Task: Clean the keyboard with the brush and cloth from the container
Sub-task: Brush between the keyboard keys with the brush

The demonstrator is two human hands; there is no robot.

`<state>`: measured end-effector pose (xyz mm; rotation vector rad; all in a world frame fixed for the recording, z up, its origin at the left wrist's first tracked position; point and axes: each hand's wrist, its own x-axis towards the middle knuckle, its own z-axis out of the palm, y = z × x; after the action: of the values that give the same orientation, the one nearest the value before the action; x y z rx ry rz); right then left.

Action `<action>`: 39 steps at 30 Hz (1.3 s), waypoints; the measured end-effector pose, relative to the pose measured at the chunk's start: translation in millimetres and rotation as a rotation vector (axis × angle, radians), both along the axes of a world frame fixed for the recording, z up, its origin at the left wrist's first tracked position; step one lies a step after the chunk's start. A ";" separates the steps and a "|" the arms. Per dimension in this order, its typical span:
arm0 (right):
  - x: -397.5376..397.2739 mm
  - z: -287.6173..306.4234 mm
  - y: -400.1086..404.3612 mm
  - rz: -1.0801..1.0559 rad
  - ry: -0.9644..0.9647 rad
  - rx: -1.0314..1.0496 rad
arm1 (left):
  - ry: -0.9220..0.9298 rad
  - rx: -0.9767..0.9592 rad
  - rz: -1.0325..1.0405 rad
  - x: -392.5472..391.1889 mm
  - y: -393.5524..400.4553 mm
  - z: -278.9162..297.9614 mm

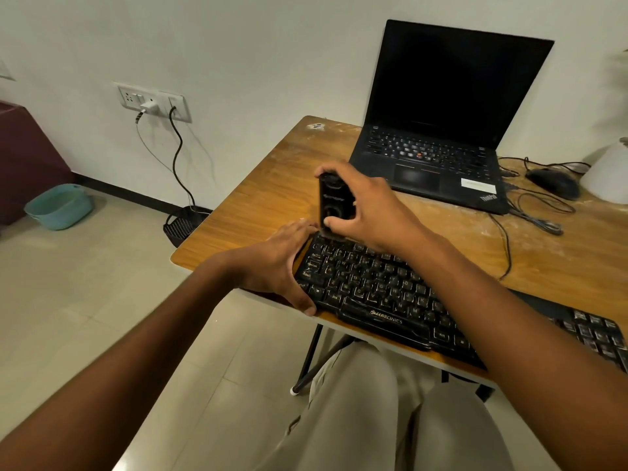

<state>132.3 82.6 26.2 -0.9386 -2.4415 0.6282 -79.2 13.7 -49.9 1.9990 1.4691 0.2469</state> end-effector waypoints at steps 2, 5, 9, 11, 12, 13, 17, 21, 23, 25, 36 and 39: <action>-10.4 -7.3 -4.2 0.035 0.017 -0.002 | -0.012 0.021 0.004 1.5 -1.6 2.9; -8.2 -7.9 -1.5 0.042 -0.059 0.057 | -0.019 0.030 0.000 2.7 -2.4 5.0; 3.4 -1.9 5.0 -0.018 -0.105 0.175 | -0.016 -0.017 0.014 1.0 -1.8 3.1; 1.8 -4.8 3.0 -0.035 0.003 0.112 | -0.005 -0.030 0.016 0.6 -1.6 2.8; -0.5 -7.2 1.0 -0.026 0.058 0.055 | -0.001 -0.030 0.020 0.6 -1.8 2.6; -3.0 -10.1 -1.3 -0.006 0.085 0.021 | 0.000 -0.023 0.024 0.8 -2.1 2.4; -5.0 -18.5 1.7 0.006 0.044 0.055 | 0.003 -0.007 0.021 1.4 -1.8 1.0; -2.5 -14.9 9.2 -0.043 0.078 0.057 | -0.008 -0.015 0.016 3.6 -3.6 6.5; -2.5 -13.9 4.9 -0.026 0.128 0.018 | -0.005 -0.011 0.011 3.0 -2.6 5.2; -3.9 -15.5 -1.4 0.021 0.132 -0.032 | -0.015 0.000 0.014 1.9 -1.8 2.4; 20.5 15.5 10.9 0.010 -0.166 0.018 | -0.007 -0.014 0.005 2.1 -1.8 3.3; 10.6 6.8 4.2 -0.014 0.029 -0.035 | -0.003 -0.001 0.005 2.5 -2.4 3.6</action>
<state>143.0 86.8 33.0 -0.9536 -2.4038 0.6773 -76.7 11.3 -46.3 1.9938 1.4717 0.2508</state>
